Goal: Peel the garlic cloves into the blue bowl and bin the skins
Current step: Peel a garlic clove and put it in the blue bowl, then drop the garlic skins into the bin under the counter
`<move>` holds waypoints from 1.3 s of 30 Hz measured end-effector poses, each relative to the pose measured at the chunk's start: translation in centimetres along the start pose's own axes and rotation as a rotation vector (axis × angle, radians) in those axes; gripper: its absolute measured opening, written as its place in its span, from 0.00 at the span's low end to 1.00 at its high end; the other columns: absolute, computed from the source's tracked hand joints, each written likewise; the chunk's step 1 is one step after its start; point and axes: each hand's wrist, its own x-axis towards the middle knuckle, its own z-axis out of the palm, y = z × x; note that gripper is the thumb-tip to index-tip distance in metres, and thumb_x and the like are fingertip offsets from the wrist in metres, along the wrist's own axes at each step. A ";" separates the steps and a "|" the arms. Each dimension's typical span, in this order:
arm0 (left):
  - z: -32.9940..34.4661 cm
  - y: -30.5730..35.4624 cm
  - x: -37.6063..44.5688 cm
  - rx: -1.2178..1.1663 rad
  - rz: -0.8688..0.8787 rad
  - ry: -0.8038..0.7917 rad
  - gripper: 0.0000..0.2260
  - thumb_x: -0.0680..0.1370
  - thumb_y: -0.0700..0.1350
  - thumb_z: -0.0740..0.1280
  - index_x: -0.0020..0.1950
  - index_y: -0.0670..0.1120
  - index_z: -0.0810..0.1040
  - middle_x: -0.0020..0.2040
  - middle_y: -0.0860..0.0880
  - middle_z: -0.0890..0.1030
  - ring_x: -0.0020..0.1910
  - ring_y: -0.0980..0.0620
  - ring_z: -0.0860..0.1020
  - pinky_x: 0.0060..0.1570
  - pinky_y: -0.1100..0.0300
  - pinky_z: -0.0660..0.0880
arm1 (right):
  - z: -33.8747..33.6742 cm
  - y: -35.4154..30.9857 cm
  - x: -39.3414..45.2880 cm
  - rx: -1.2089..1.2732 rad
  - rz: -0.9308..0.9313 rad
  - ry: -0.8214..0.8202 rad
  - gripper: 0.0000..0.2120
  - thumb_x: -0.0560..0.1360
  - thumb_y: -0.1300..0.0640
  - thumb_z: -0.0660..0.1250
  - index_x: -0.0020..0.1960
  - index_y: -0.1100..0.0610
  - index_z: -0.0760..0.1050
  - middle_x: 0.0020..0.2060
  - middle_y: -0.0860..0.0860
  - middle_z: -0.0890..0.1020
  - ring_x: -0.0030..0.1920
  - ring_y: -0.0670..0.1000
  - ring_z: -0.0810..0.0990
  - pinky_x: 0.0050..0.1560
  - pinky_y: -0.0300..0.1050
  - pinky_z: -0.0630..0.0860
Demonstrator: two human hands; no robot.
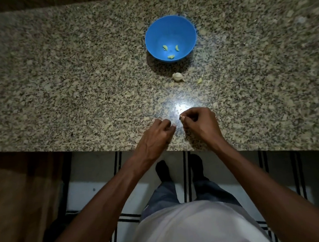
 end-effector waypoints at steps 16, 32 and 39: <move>-1.5 -2.6 -5.6 -1.373 -1.426 0.851 0.05 0.82 0.39 0.69 0.48 0.46 0.83 0.39 0.49 0.83 0.39 0.54 0.79 0.41 0.62 0.77 | 5.5 -5.4 1.2 0.279 0.061 -0.485 0.06 0.80 0.59 0.73 0.54 0.62 0.86 0.41 0.57 0.88 0.40 0.52 0.85 0.41 0.43 0.81; 1.3 -1.6 -45.9 -1.723 -1.583 1.771 0.07 0.83 0.31 0.64 0.50 0.40 0.80 0.46 0.43 0.83 0.39 0.56 0.86 0.43 0.66 0.82 | 36.6 -12.4 -22.5 0.054 -0.040 -1.018 0.08 0.81 0.67 0.69 0.57 0.70 0.82 0.42 0.57 0.83 0.36 0.46 0.82 0.41 0.37 0.82; 3.4 -0.9 -61.6 -1.545 -1.698 1.934 0.05 0.80 0.30 0.69 0.52 0.37 0.82 0.46 0.44 0.87 0.44 0.50 0.87 0.46 0.65 0.82 | 48.9 -11.7 -33.2 -0.083 -0.020 -1.208 0.08 0.81 0.68 0.69 0.48 0.59 0.85 0.44 0.55 0.87 0.43 0.50 0.86 0.47 0.42 0.84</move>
